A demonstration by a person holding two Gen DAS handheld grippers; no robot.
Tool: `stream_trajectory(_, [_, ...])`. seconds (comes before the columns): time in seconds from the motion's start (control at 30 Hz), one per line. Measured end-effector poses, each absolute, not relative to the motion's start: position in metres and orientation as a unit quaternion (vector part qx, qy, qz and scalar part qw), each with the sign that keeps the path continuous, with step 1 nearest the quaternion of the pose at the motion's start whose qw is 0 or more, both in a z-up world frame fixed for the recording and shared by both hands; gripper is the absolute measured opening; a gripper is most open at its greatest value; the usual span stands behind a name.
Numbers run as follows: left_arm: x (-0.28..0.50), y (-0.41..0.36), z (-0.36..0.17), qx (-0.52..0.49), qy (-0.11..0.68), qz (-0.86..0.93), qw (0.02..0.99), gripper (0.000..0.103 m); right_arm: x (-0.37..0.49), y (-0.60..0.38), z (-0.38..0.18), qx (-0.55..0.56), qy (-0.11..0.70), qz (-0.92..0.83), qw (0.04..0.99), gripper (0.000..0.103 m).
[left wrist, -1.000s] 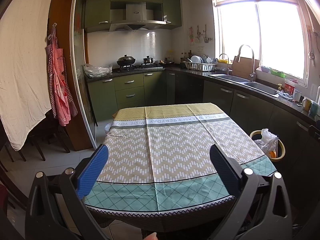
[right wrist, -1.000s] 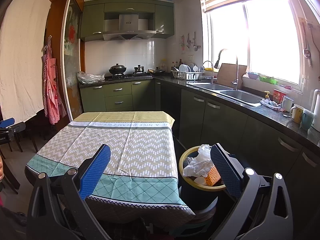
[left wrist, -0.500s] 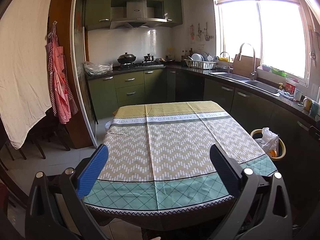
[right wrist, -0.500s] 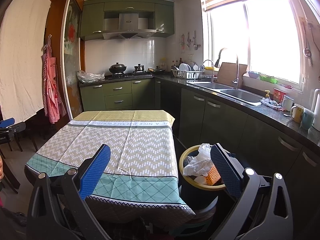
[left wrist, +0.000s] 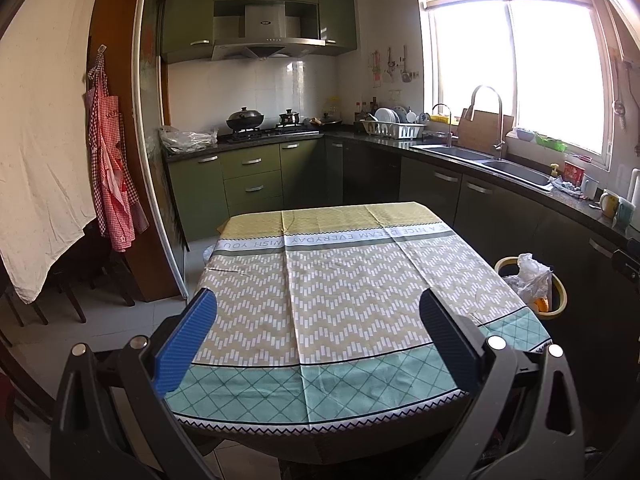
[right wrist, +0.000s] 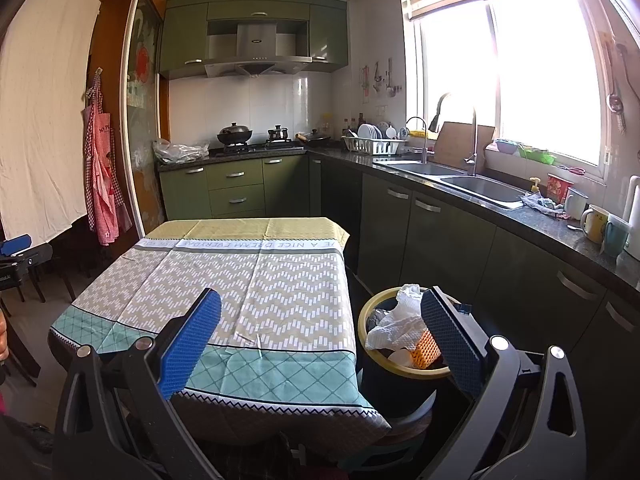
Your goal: Collect trash
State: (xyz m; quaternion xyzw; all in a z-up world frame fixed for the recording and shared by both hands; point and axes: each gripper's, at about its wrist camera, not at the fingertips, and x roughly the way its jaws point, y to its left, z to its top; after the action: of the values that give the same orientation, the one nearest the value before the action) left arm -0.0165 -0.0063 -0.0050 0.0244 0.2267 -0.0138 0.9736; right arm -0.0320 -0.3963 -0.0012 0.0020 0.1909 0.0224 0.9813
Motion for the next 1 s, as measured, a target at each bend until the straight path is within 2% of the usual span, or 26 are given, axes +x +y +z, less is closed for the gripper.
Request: stream_trajectory(1.0, [-0.0156, -0.0029, -0.0068, 0.018, 0.241, -0.020, 0.970, 0.097, -0.0321, -0.3945, 0.0001, 0.005, 0.190, 0.020, 0.981, 0.099])
